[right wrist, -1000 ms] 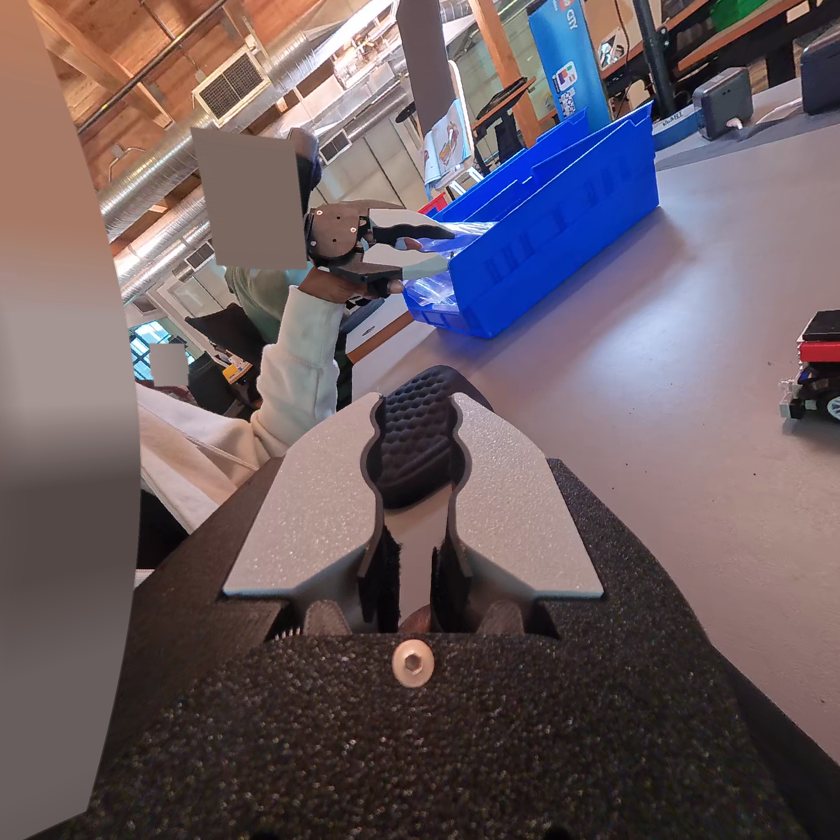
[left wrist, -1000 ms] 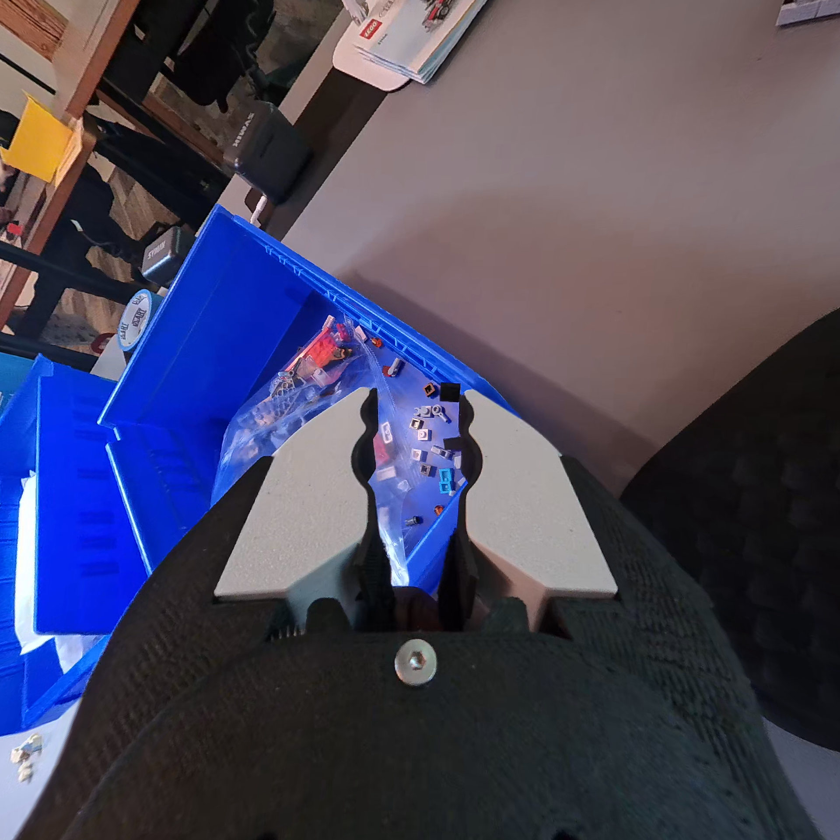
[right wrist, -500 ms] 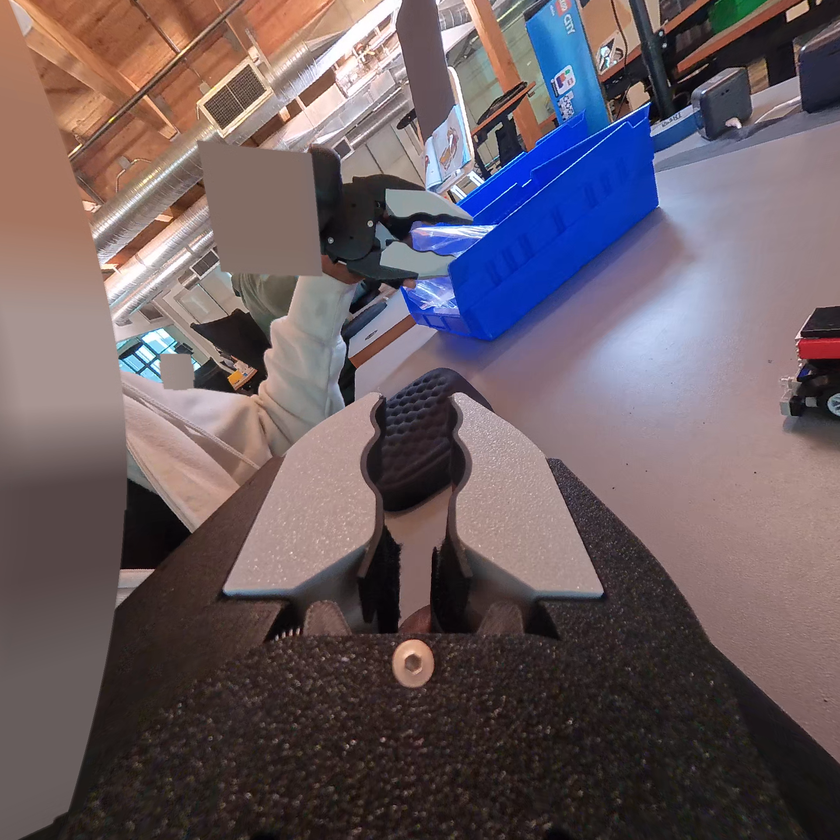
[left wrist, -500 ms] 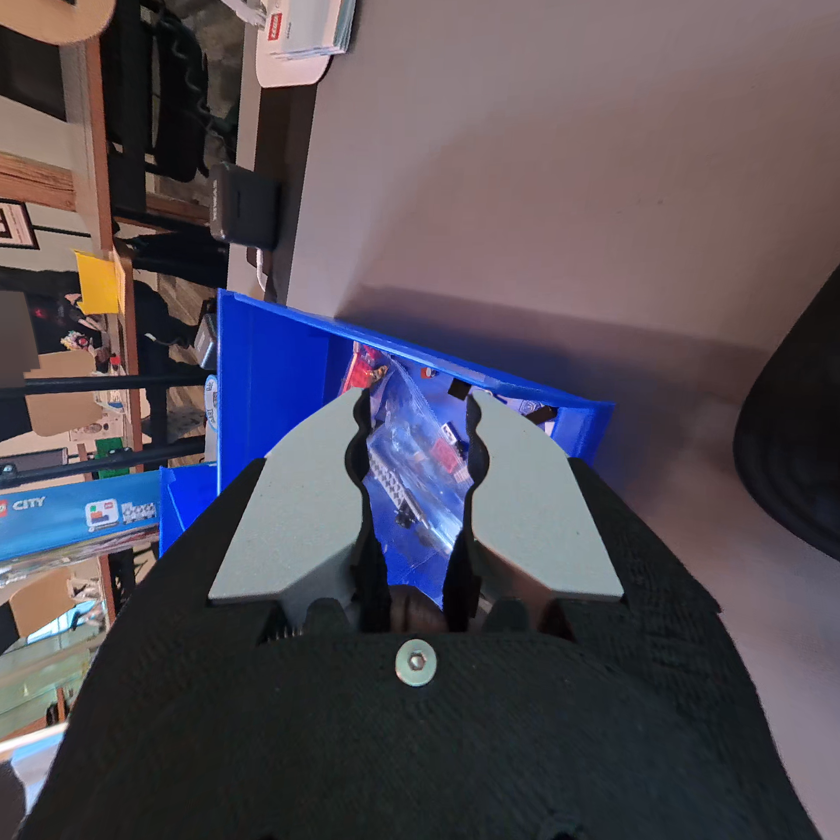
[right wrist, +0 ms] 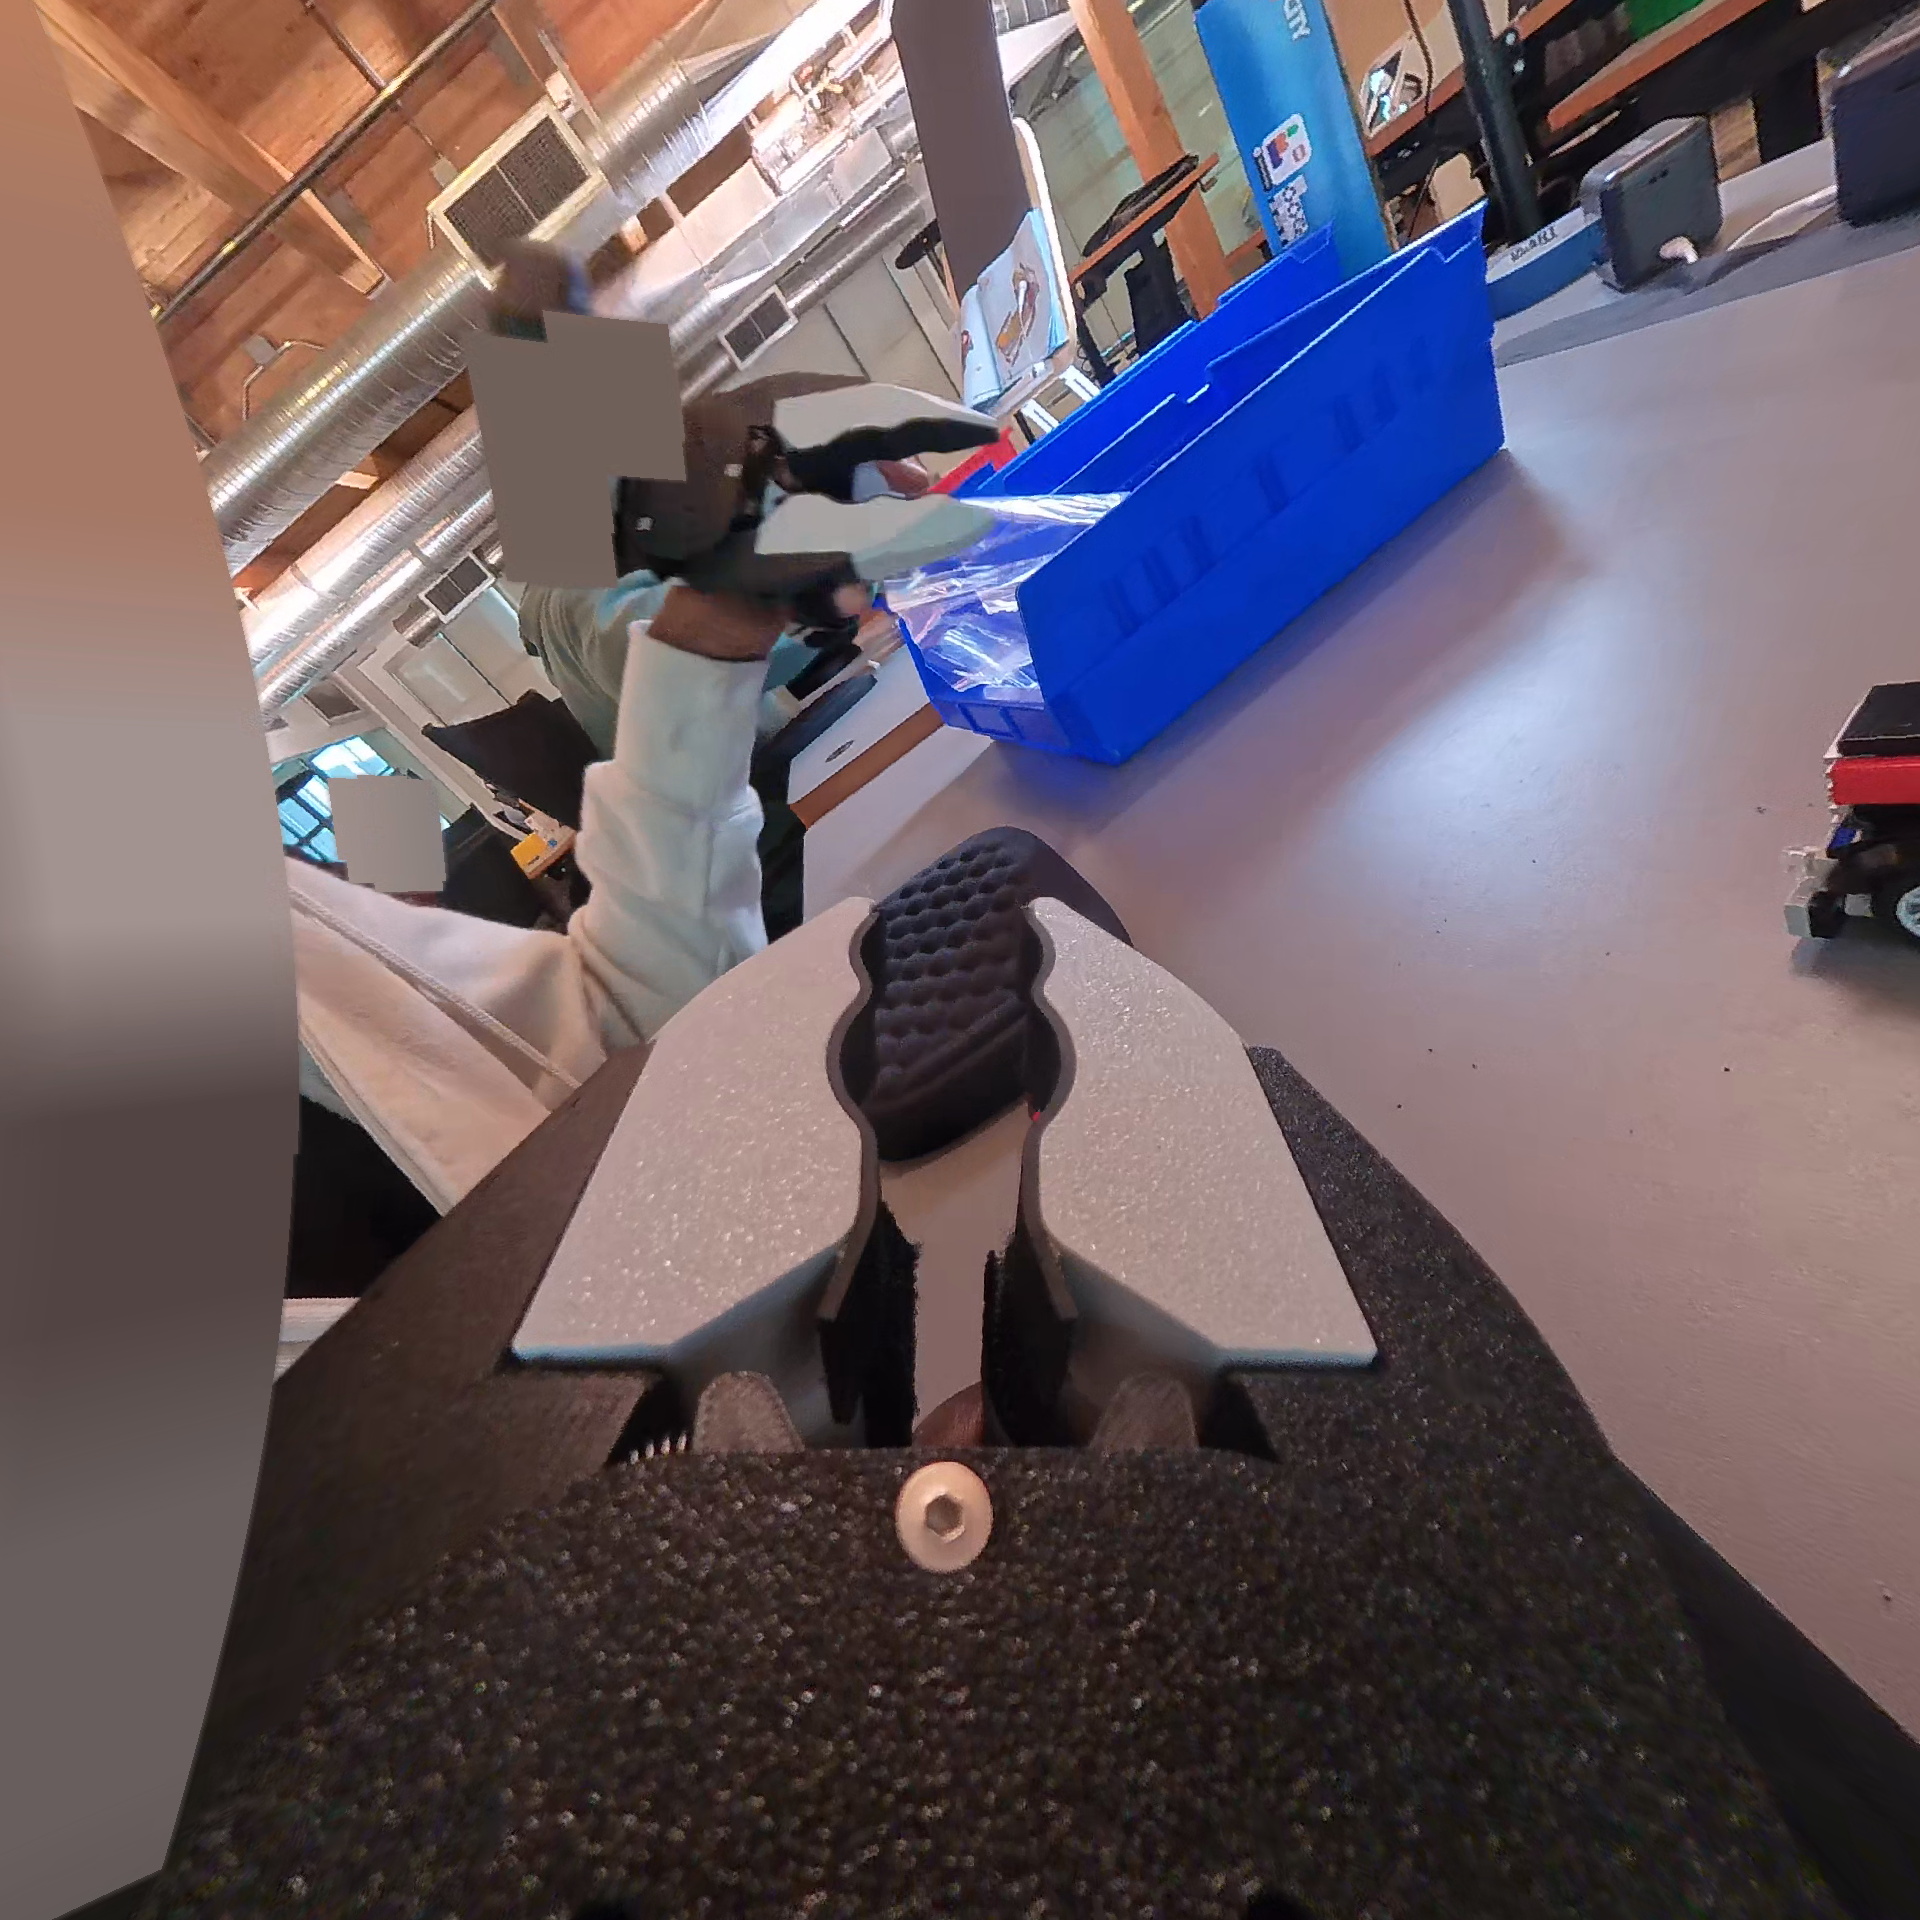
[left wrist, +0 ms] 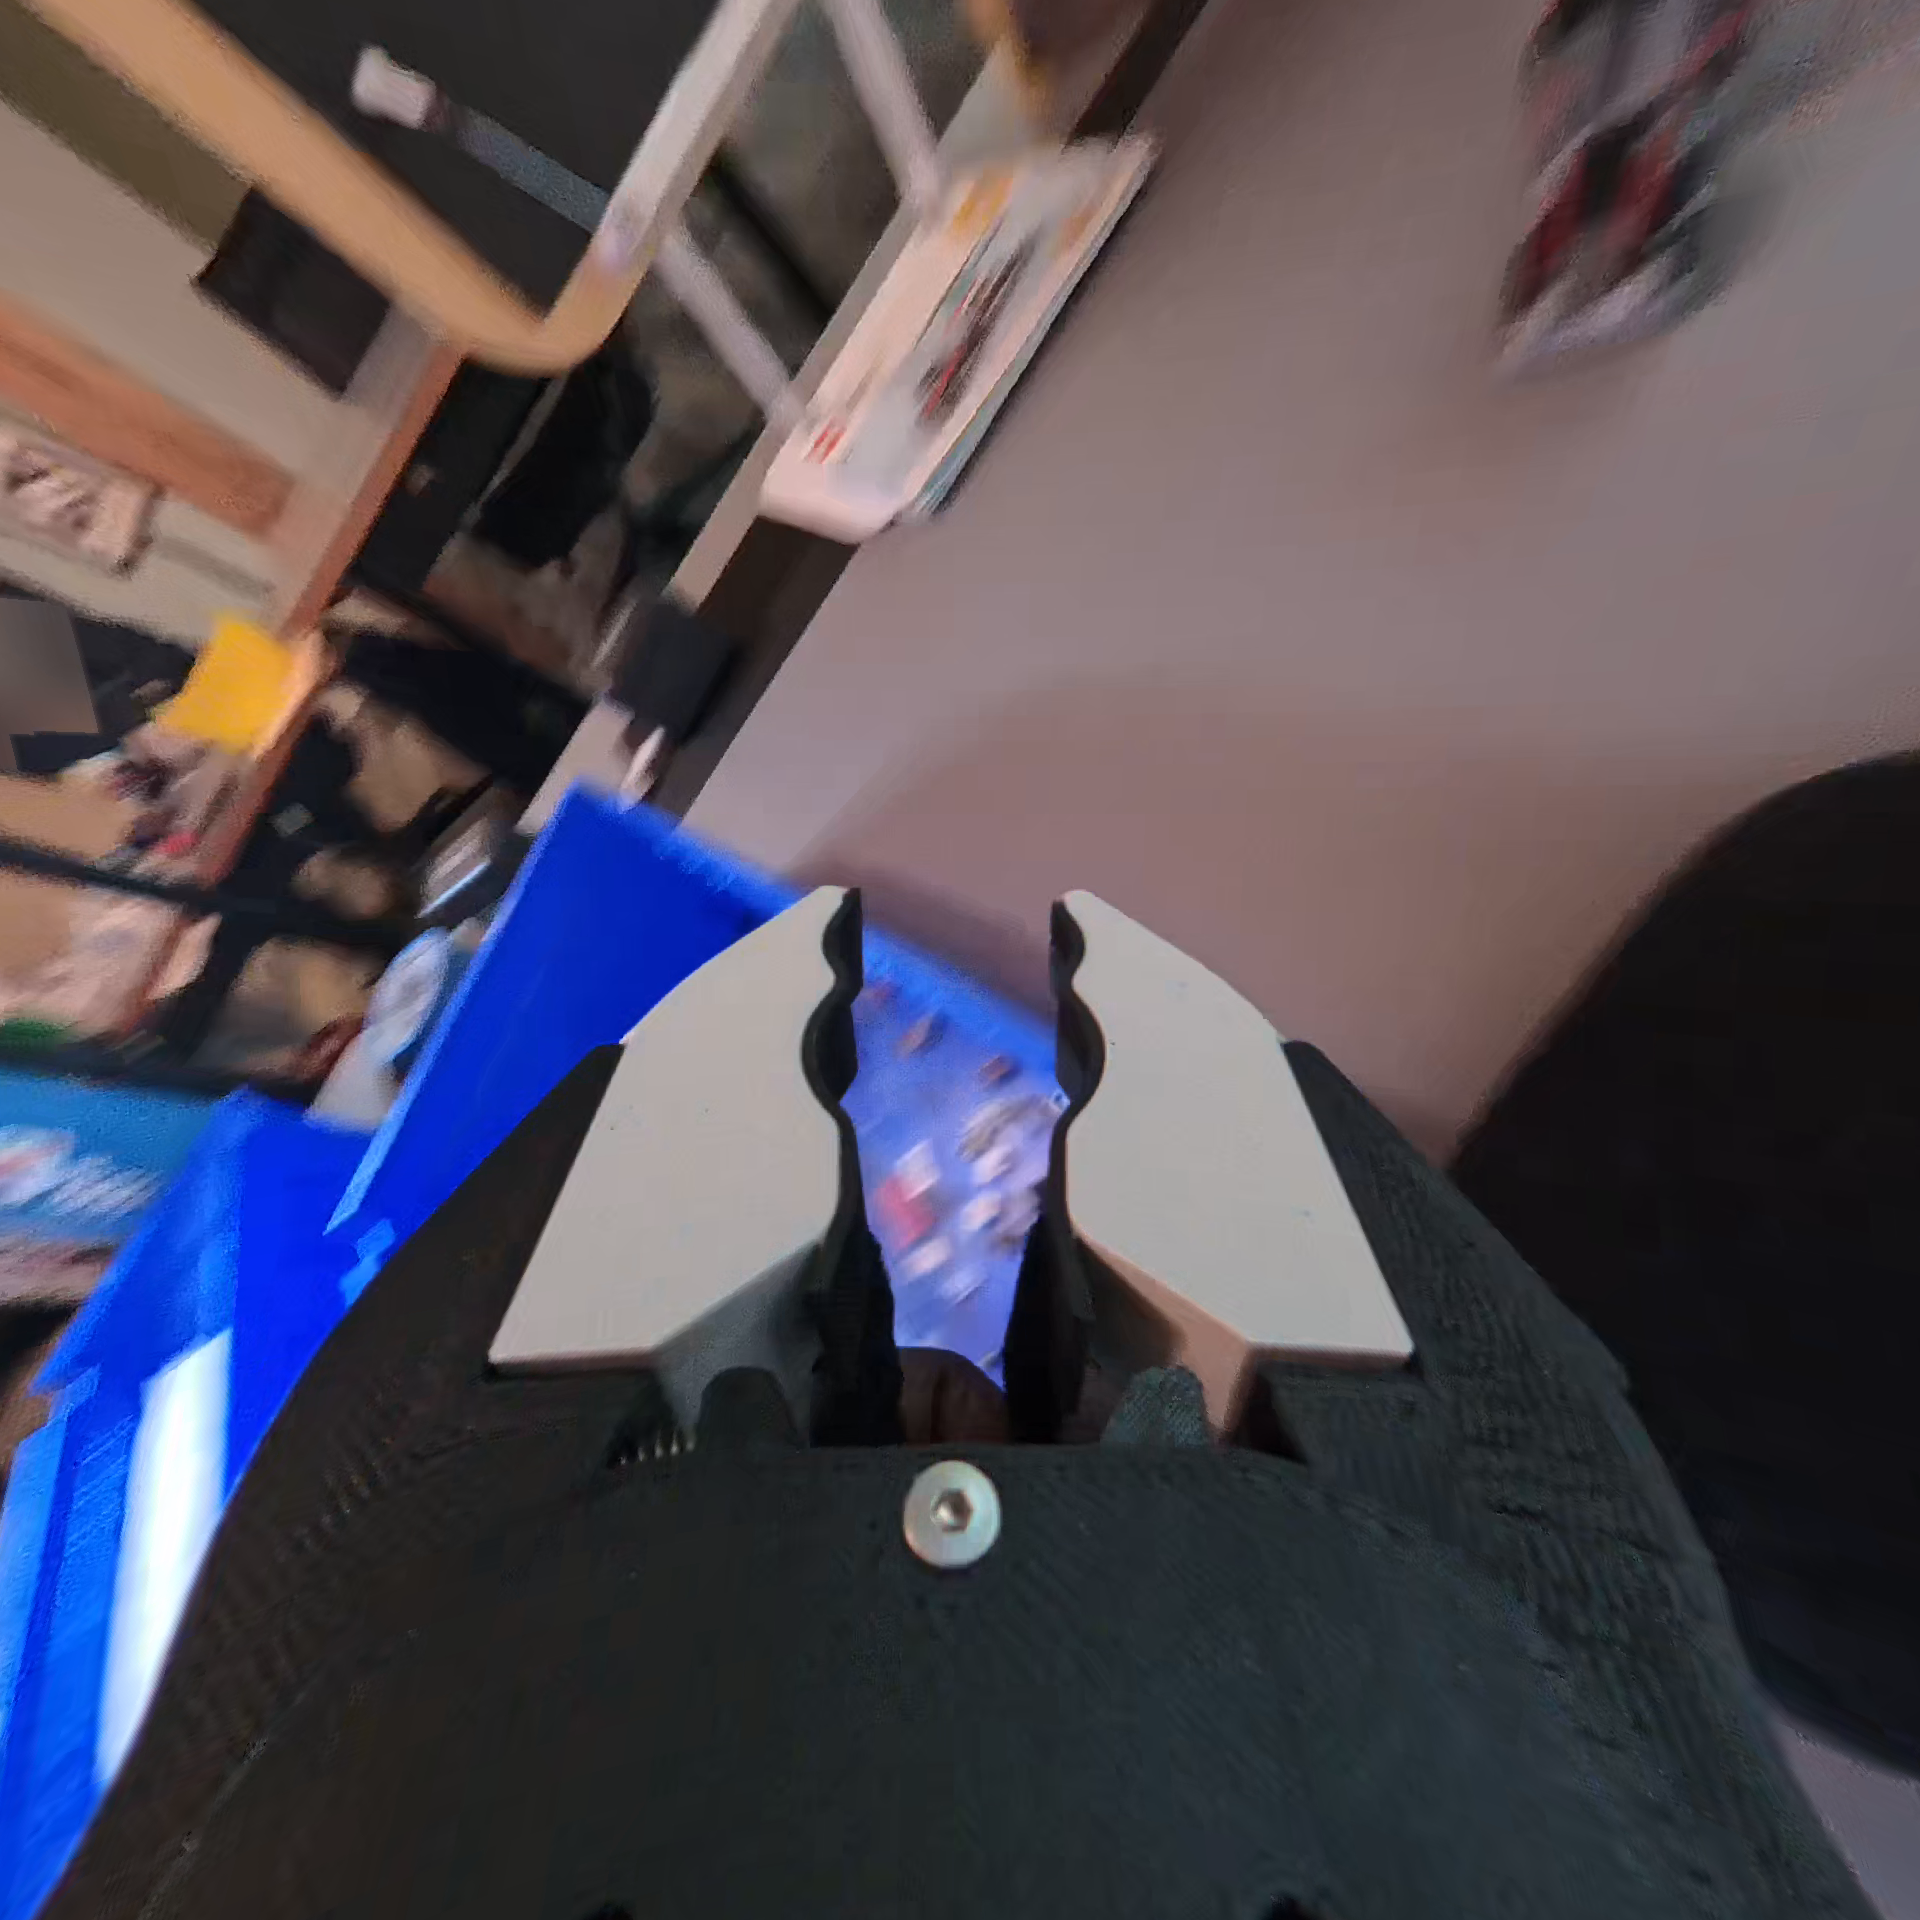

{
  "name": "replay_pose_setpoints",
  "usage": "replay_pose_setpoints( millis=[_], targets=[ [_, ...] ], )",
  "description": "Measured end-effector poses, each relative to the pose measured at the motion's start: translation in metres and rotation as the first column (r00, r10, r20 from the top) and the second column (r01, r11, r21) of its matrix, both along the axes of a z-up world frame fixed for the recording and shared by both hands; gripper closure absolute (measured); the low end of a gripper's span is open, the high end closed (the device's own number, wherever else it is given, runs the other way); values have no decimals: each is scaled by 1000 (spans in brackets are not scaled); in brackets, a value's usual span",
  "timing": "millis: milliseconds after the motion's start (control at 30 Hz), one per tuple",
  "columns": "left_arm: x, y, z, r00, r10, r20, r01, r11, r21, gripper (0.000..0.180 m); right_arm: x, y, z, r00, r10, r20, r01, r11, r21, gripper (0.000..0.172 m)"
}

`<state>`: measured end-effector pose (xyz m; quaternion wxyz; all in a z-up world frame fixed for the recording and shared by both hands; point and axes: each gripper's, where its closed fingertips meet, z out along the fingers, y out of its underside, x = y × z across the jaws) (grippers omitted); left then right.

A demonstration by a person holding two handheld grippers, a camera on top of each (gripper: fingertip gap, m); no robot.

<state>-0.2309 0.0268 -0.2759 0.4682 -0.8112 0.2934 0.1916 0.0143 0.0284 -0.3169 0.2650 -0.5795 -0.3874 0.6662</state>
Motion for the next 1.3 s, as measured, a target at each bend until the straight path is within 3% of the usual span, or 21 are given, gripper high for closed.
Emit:
replay_pose_setpoints(
  millis=[67,167,300,400,500,600,633,667,867,1067,1300],
  targets=[
    [58,-6,-1,974,-164,156,163,986,22,147,-2,-2,-2,1000,8,20,-8,1000,14,148],
    [145,-20,-33,861,-363,356,406,913,-49,145,-5,-8,-7,998,24,65,-28,998,60,150],
    [200,-16,-84,818,-338,465,458,872,-171,133,-11,-33,-25,967,96,237,-159,952,263,153],
    [224,-14,-96,782,-276,559,447,873,-194,132,-4,-44,-50,891,112,441,-332,822,462,148],
    [223,-9,-112,846,-203,492,362,898,-251,129,0,-31,-62,845,66,531,-416,705,574,145],
    [221,-6,-124,882,-175,437,322,902,-288,127,-3,-21,-66,824,80,561,-449,696,560,146],
    [222,-7,-124,884,-189,427,332,898,-290,134,-4,-21,-68,817,96,569,-466,691,552,146],
    [224,-10,-125,878,-220,425,362,886,-289,146,-5,-21,-71,808,112,578,-487,680,548,146],
    [227,-30,-124,807,-353,473,518,807,-284,146,-13,-28,-80,785,166,597,-555,618,557,143],
    [221,-35,-127,809,-380,450,536,791,-295,146,-18,-33,-92,765,168,621,-590,567,574,144],
    [218,-36,-127,815,-386,433,530,798,-286,147,-23,-35,-88,795,162,585,-564,552,614,149]
  ],
)
